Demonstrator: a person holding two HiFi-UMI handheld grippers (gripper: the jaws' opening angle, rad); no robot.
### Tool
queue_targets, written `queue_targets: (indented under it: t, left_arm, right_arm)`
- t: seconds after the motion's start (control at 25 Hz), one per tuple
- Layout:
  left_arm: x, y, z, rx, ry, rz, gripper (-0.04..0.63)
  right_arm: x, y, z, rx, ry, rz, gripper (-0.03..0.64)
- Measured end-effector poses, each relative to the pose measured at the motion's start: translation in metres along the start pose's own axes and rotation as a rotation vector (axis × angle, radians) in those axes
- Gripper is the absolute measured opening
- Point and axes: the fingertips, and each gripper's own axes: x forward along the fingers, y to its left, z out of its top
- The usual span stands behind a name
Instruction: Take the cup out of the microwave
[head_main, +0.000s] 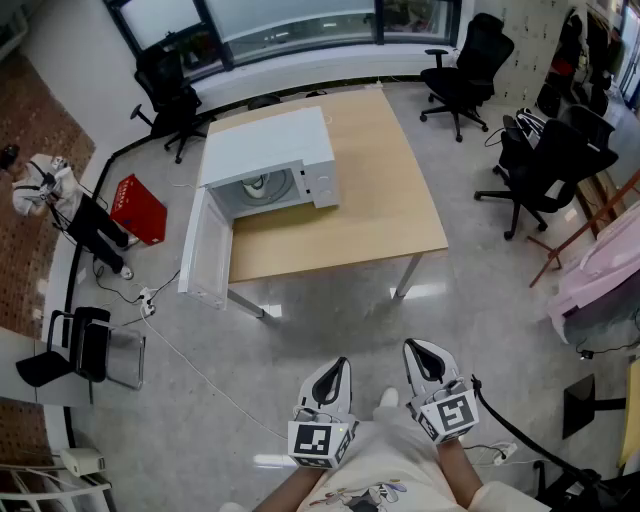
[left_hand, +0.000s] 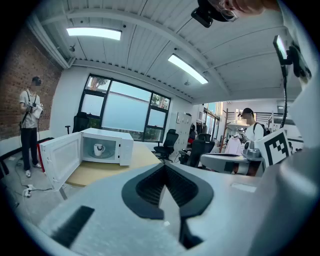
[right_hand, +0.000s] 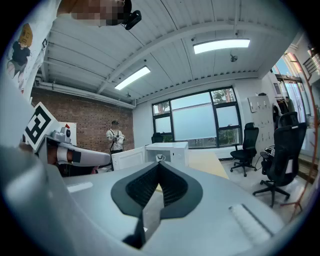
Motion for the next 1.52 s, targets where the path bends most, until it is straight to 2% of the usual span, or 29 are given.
queue_targets:
  t: [0.36, 0.84, 1.0, 1.24, 1.36, 1.52]
  left_arm:
    - [-0.002, -0.002, -0.003, -0.005, 0.011, 0.0, 0.003]
    - [-0.006, -0.008, -0.009, -0.016, 0.021, 0.04, 0.003]
    - [-0.006, -0.006, -0.01, -0.031, 0.028, 0.078, 0.003]
    - [-0.007, 0.006, -0.01, -0.063, 0.001, 0.184, 0.003]
    - [-0.002, 0.024, -0.013, -0.09, 0.0, 0.247, 0.003]
    - [0.016, 0.057, -0.005, -0.107, 0.006, 0.284, 0.003]
  right_arm:
    - [-0.003, 0.002, -0.001, 0.006, 0.004, 0.013, 0.005]
    - [-0.008, 0.003, 0.005, 0.029, -0.047, 0.057, 0.006]
    - [-0.009, -0.004, 0.001, 0.035, -0.035, 0.063, 0.006]
    - [0.002, -0.018, -0.005, 0.028, -0.033, 0.117, 0.006]
    - [0.024, -0.025, -0.009, 0.029, -0.014, 0.143, 0.006]
    - [0.065, -0.024, -0.007, 0.015, 0.011, 0.182, 0.006]
